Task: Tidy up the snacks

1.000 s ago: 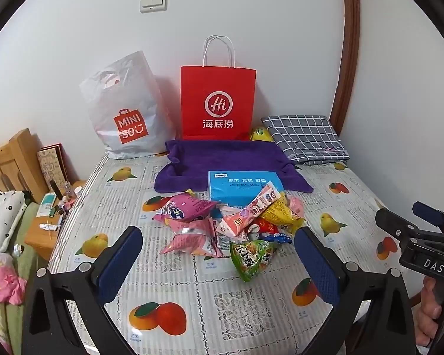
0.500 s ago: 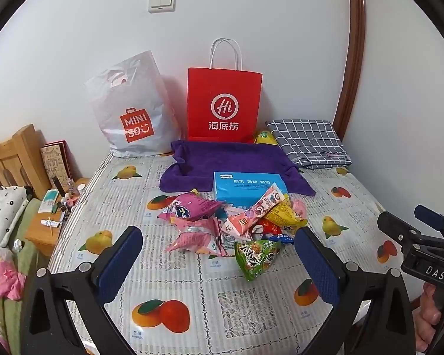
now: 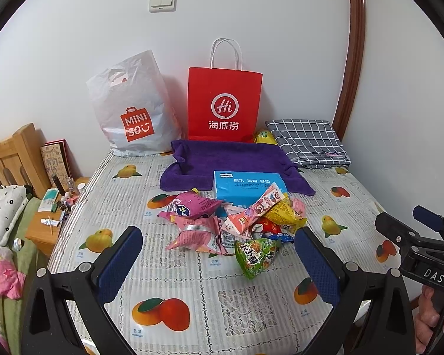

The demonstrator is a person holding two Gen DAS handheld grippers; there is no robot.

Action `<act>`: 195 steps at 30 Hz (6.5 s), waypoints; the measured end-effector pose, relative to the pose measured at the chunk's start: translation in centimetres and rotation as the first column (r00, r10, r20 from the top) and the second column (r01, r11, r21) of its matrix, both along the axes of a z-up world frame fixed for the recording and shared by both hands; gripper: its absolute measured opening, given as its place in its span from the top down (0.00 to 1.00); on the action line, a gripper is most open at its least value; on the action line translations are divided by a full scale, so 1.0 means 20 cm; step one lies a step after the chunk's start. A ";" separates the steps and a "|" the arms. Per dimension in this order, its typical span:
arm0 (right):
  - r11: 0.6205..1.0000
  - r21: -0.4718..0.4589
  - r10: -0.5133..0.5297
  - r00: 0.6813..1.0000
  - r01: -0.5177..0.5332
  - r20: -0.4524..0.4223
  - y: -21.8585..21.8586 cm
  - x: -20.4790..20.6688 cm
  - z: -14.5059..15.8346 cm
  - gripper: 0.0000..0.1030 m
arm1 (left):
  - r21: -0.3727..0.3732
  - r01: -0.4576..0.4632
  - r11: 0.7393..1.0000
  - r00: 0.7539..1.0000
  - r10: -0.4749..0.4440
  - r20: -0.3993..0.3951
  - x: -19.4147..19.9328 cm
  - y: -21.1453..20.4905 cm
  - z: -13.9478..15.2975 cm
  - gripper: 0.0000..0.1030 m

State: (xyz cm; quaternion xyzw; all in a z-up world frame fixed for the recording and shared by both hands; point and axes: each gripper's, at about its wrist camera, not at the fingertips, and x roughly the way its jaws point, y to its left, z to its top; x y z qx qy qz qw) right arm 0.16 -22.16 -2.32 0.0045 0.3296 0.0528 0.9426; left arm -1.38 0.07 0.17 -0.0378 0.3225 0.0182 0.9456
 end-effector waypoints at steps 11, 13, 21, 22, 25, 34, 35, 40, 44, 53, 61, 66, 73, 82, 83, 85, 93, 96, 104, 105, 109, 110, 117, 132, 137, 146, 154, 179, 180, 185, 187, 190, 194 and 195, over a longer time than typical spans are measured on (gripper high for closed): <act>1.000 0.009 0.000 1.000 0.000 0.003 0.00 -0.01 -0.01 0.00 | 0.000 0.000 1.000 1.000 0.000 0.000 0.00 0.00 0.00 0.00; 1.000 0.016 0.001 1.000 -0.001 0.003 0.00 -0.01 -0.01 0.00 | -0.003 0.000 1.000 1.000 0.000 -0.001 0.00 0.01 0.00 0.00; 1.000 0.026 -0.003 1.000 0.003 0.004 -0.01 -0.02 -0.01 0.00 | -0.001 0.000 1.000 1.000 0.000 -0.001 0.00 0.01 0.01 0.00; 1.000 0.025 -0.004 1.000 0.004 0.005 -0.01 -0.02 -0.01 0.00 | -0.001 0.001 1.000 1.000 -0.001 -0.001 0.00 0.01 0.01 0.00; 1.000 0.024 -0.005 1.000 0.004 0.007 -0.01 -0.02 -0.01 0.00 | 0.001 0.001 1.000 1.000 -0.001 -0.001 0.00 0.01 0.01 0.00; 1.000 0.022 -0.004 1.000 0.003 0.012 0.00 -0.03 0.00 0.00 | 0.002 0.000 1.000 1.000 0.000 -0.001 0.00 0.01 0.01 0.00; 1.000 0.022 -0.003 1.000 0.003 0.011 0.00 -0.03 0.00 0.00 | 0.002 0.000 1.000 1.000 0.000 -0.001 0.00 0.01 0.01 0.00; 1.000 0.021 -0.001 1.000 0.001 0.015 0.01 -0.03 0.00 0.00 | 0.003 0.000 1.000 1.000 0.000 0.002 0.00 0.00 0.02 0.00; 1.000 0.018 0.001 1.000 -0.001 0.019 0.01 -0.03 0.01 0.00 | 0.003 -0.001 1.000 1.000 0.001 0.003 0.00 0.00 0.02 0.00; 1.000 0.018 -0.001 1.000 0.000 0.023 0.02 -0.03 0.02 0.00 | 0.002 0.003 1.000 1.000 -0.003 0.006 0.00 0.00 0.02 0.00; 1.000 0.013 0.004 1.000 -0.005 0.029 0.03 -0.04 0.02 0.00 | 0.003 0.004 1.000 1.000 -0.004 0.008 0.00 -0.01 0.02 0.00; 1.000 0.024 0.015 1.000 -0.015 0.025 0.04 -0.04 0.02 0.00 | 0.006 0.015 1.000 1.000 -0.015 0.012 0.00 -0.02 0.02 0.00; 1.000 -0.012 0.025 0.999 -0.024 0.025 0.08 0.01 0.00 0.00 | -0.008 0.014 1.000 1.000 -0.014 0.005 0.04 0.01 0.00 0.00; 0.998 -0.063 0.010 1.000 -0.012 -0.026 0.09 0.16 -0.11 0.00 | -0.024 -0.009 1.000 0.998 0.008 -0.055 0.20 0.10 -0.14 0.00; 0.997 -0.072 0.006 0.999 -0.009 -0.038 0.09 0.18 -0.13 0.00 | -0.030 -0.008 1.000 0.998 0.006 -0.064 0.23 0.11 -0.16 0.00; 0.997 -0.075 0.006 0.999 -0.010 -0.050 0.07 0.22 -0.18 0.00 | -0.038 -0.007 0.999 0.996 0.004 -0.084 0.27 0.14 -0.21 0.00; 0.999 0.030 0.018 0.992 -0.014 -0.126 -0.06 0.46 -0.38 0.02 | -0.054 -0.062 0.997 0.987 0.053 -0.150 0.47 0.27 -0.41 0.00; 0.999 0.031 0.010 0.988 -0.005 -0.152 -0.06 0.58 -0.45 0.03 | -0.069 -0.076 0.995 0.983 0.063 -0.175 0.56 0.33 -0.47 0.00; 0.998 0.063 0.024 0.973 -0.010 -0.231 0.01 0.92 -0.60 0.20 | -0.089 -0.091 0.992 0.977 0.072 -0.198 0.74 0.45 -0.55 0.00; 0.998 0.066 0.027 0.971 -0.012 -0.239 0.02 0.94 -0.62 0.22 | -0.090 -0.090 0.992 0.978 0.071 -0.198 0.76 0.46 -0.55 0.00; 0.996 0.089 0.048 0.960 -0.024 -0.276 0.04 1.06 -0.68 0.28 | -0.104 -0.069 0.992 0.979 0.048 -0.200 0.80 0.47 -0.56 0.00; 0.996 0.078 0.056 0.957 -0.035 -0.284 0.05 1.08 -0.69 0.30 | -0.110 -0.061 0.992 0.979 0.038 -0.200 0.81 0.47 -0.56 0.00; 0.991 0.098 0.120 0.933 -0.091 -0.340 0.06 1.15 -0.78 0.39 | -0.100 -0.006 0.995 0.975 -0.017 -0.220 0.90 0.41 -0.60 0.00; 0.989 0.012 0.144 0.949 -0.147 -0.282 0.09 1.20 -0.82 0.64 | -0.216 0.083 0.973 0.962 -0.134 -0.237 1.02 0.42 -0.70 0.18; 0.987 -0.042 0.141 0.961 -0.155 -0.239 0.12 1.17 -0.82 0.64 | -0.242 0.089 0.966 0.965 -0.144 -0.219 1.00 0.44 -0.70 0.32; 0.989 0.003 0.144 0.963 -0.147 -0.227 0.09 1.18 -0.82 0.64 | -0.243 0.069 0.968 0.973 -0.119 -0.196 0.98 0.46 -0.68 0.35; 0.991 0.032 0.137 0.964 -0.133 -0.226 0.08 1.18 -0.82 0.64 | -0.295 0.067 0.953 0.977 -0.122 -0.172 0.98 0.49 -0.66 0.37; 0.988 0.095 0.139 0.979 -0.125 -0.150 0.02 1.08 -0.67 0.65 | -0.292 0.087 0.952 0.975 -0.141 -0.170 0.88 0.48 -0.56 0.39; 0.987 0.096 0.140 0.980 -0.127 -0.142 0.03 1.06 -0.65 0.65 | -0.299 0.091 0.950 0.975 -0.146 -0.167 0.87 0.49 -0.55 0.39; 0.990 0.080 0.125 0.985 -0.116 -0.121 0.06 0.99 -0.52 0.65 | -0.302 0.108 0.947 0.977 -0.157 -0.144 0.83 0.47 -0.45 0.39; 0.989 0.091 0.129 0.985 -0.119 -0.116 0.06 0.96 -0.47 0.65 | -0.302 0.119 0.946 0.976 -0.166 -0.137 0.82 0.46 -0.42 0.39; 0.989 0.085 0.128 0.986 -0.120 -0.102 0.07 0.91 -0.41 0.65 | -0.310 0.137 0.941 0.975 -0.183 -0.125 0.79 0.43 -0.38 0.39; 0.984 0.112 0.150 0.984 -0.140 -0.093 0.10 0.86 -0.34 0.65 | -0.320 0.168 0.932 0.970 -0.214 -0.113 0.79 0.37 -0.33 0.39; 0.982 0.115 0.158 0.984 -0.148 -0.084 0.11 0.85 -0.32 0.65 | -0.322 0.176 0.930 0.969 -0.221 -0.109 0.79 0.35 -0.32 0.39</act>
